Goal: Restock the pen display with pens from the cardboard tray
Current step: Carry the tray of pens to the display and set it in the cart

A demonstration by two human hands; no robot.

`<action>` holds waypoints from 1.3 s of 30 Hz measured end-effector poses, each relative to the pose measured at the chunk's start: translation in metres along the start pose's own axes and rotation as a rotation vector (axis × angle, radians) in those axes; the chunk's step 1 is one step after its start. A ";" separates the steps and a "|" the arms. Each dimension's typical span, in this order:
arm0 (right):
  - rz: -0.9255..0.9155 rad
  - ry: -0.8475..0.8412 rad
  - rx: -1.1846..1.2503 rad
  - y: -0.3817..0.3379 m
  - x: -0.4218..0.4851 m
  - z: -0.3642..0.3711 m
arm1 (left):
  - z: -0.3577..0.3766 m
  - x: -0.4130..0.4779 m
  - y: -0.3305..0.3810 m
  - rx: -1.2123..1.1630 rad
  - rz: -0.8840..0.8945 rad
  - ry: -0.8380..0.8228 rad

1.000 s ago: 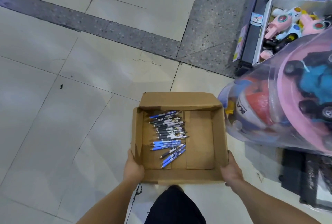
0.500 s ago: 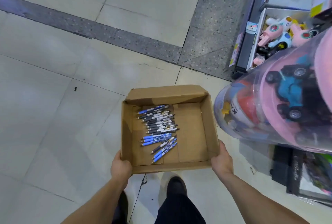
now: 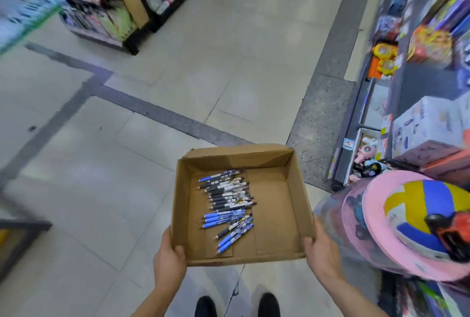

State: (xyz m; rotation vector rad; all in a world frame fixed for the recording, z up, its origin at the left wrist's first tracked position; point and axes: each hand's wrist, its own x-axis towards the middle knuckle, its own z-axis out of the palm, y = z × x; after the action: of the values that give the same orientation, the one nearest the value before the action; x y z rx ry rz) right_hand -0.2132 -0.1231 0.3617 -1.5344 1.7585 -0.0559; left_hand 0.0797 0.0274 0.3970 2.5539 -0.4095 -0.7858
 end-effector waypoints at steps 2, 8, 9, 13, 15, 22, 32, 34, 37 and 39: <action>-0.057 0.036 0.012 -0.039 -0.013 -0.032 | -0.041 -0.014 0.030 -0.044 0.037 0.033; -0.119 0.143 0.009 -0.128 -0.027 -0.089 | -0.124 -0.004 0.096 -0.095 0.157 0.122; -0.120 0.160 0.001 -0.139 -0.027 -0.094 | -0.133 0.001 0.106 -0.093 0.177 0.134; -0.143 0.199 0.040 -0.188 -0.027 -0.113 | -0.166 0.030 0.142 -0.108 0.244 0.151; -0.148 0.240 0.090 -0.217 -0.019 -0.121 | -0.177 0.051 0.161 -0.128 0.282 0.158; -0.208 0.337 0.159 -0.324 0.013 -0.142 | -0.223 0.134 0.231 -0.181 0.346 0.140; -0.196 0.349 0.192 -0.453 0.113 -0.153 | -0.263 0.266 0.349 -0.161 0.395 0.050; -0.193 0.366 0.173 -0.472 0.147 -0.157 | -0.261 0.293 0.380 -0.163 0.397 0.038; -0.195 0.394 0.178 -0.504 0.223 -0.166 | -0.248 0.348 0.445 -0.157 0.421 0.025; -0.195 0.389 0.185 -0.529 0.274 -0.176 | -0.239 0.382 0.484 -0.150 0.394 0.033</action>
State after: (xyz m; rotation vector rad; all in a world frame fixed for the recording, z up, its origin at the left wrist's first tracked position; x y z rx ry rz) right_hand 0.1304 -0.5772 0.6089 -1.6291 1.8268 -0.6348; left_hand 0.4515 -0.4652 0.6338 2.2426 -0.7817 -0.6015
